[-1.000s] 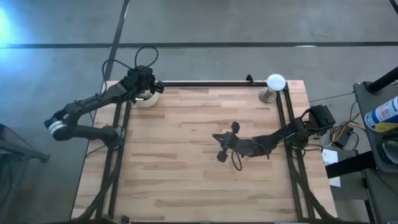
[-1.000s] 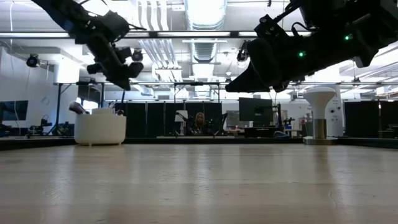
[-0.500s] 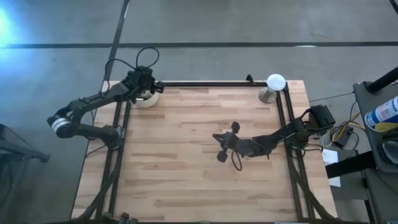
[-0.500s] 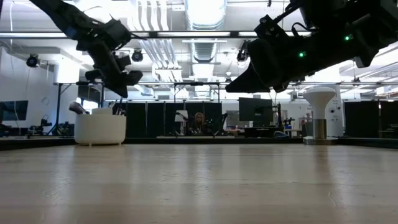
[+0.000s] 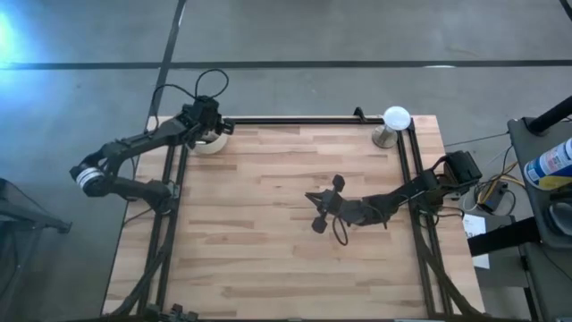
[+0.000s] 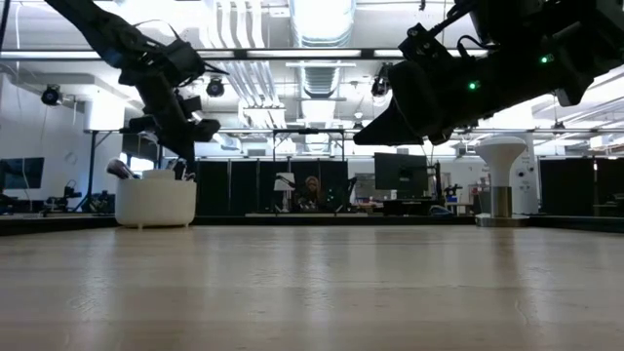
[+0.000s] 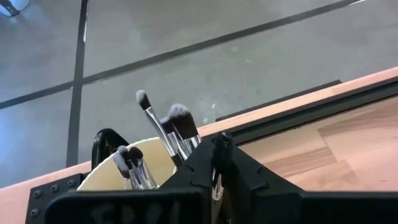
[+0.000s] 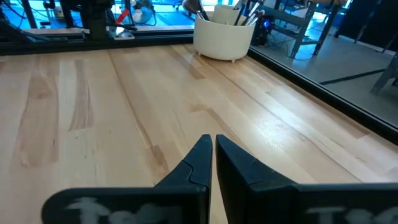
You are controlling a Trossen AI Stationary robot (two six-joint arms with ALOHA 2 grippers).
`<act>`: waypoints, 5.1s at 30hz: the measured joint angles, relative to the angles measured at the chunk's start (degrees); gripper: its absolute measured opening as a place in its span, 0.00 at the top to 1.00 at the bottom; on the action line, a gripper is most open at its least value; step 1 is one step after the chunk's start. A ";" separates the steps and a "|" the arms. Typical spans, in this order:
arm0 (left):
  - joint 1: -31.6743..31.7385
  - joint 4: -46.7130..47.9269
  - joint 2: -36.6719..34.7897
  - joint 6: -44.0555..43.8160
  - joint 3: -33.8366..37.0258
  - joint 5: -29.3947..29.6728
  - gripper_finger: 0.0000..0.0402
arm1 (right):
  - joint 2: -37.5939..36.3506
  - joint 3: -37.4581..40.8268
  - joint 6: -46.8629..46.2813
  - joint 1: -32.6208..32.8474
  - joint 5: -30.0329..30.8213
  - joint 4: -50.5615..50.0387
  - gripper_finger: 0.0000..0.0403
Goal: Put items in baskets/containers
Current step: Put the brow brush into the organizer, then return to Home Position
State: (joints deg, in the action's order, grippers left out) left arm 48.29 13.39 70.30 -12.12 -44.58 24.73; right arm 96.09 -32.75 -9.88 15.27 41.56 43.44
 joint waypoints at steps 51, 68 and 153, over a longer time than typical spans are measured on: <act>-18.49 -55.82 -30.39 9.95 39.95 -35.54 1.00 | -35.76 12.29 19.92 -18.88 -39.01 -13.18 0.98; -18.51 -59.47 -35.37 9.22 44.09 -40.19 1.00 | -83.16 28.80 22.15 -22.51 -43.12 -25.47 0.98; -25.16 -14.19 -69.02 4.97 44.26 -26.17 1.00 | -95.86 32.17 15.90 -44.92 -56.39 -35.38 0.98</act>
State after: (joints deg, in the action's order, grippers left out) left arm 23.14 -0.80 1.28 -7.15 -0.32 -1.43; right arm 0.23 -0.58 6.02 -29.65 -14.83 8.06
